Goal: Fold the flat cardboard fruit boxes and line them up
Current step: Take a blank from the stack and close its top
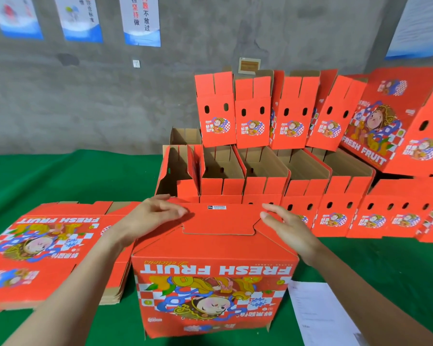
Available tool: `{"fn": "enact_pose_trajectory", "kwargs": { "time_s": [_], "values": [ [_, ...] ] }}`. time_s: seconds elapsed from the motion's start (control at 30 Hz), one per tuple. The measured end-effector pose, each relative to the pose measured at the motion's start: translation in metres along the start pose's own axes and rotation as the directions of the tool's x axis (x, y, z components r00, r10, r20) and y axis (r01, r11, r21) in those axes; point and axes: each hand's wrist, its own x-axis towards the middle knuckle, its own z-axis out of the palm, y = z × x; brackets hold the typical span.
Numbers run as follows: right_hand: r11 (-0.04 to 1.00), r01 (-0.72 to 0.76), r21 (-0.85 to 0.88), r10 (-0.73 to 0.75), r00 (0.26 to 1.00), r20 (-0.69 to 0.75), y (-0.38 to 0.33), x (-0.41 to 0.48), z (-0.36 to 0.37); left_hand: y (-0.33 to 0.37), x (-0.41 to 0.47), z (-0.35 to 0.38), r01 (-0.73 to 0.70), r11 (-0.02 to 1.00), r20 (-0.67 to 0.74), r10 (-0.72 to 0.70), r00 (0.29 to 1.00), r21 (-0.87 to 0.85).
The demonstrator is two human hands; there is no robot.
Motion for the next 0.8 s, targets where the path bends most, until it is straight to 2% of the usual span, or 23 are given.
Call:
{"fn": "enact_pose_trajectory", "kwargs": {
  "time_s": [0.07, 0.17, 0.27, 0.37, 0.5, 0.8],
  "values": [
    [0.996, -0.030, -0.088, 0.028, 0.999, -0.023, -0.003, 0.004, -0.001, 0.000, 0.000, 0.005, -0.006, 0.997, -0.005, 0.007, 1.000, 0.077],
    [0.956, -0.039, -0.291, 0.034, 0.999, -0.023, -0.008, 0.011, 0.001, 0.002, 0.004, 0.008, 0.090, 0.972, -0.040, -0.083, 0.996, 0.215],
    [0.917, -0.057, -0.394, 0.052, 0.998, -0.024, -0.015, 0.019, 0.003, 0.003, 0.011, 0.008, 0.179, 0.927, -0.032, -0.178, 0.984, 0.330],
    [0.862, -0.070, -0.502, 0.052, 0.997, -0.051, -0.015, 0.023, 0.005, 0.003, 0.015, 0.014, 0.185, 0.875, -0.029, -0.192, 0.981, 0.447],
    [0.833, -0.072, -0.549, 0.044, 0.997, -0.064, -0.011, 0.026, 0.009, 0.003, 0.018, 0.018, 0.188, 0.825, -0.042, -0.197, 0.980, 0.533],
    [0.798, -0.068, -0.599, 0.027, 0.997, -0.078, -0.010, 0.032, 0.015, 0.001, 0.019, 0.022, 0.192, 0.790, -0.093, -0.170, 0.981, 0.582]
  ]
}}
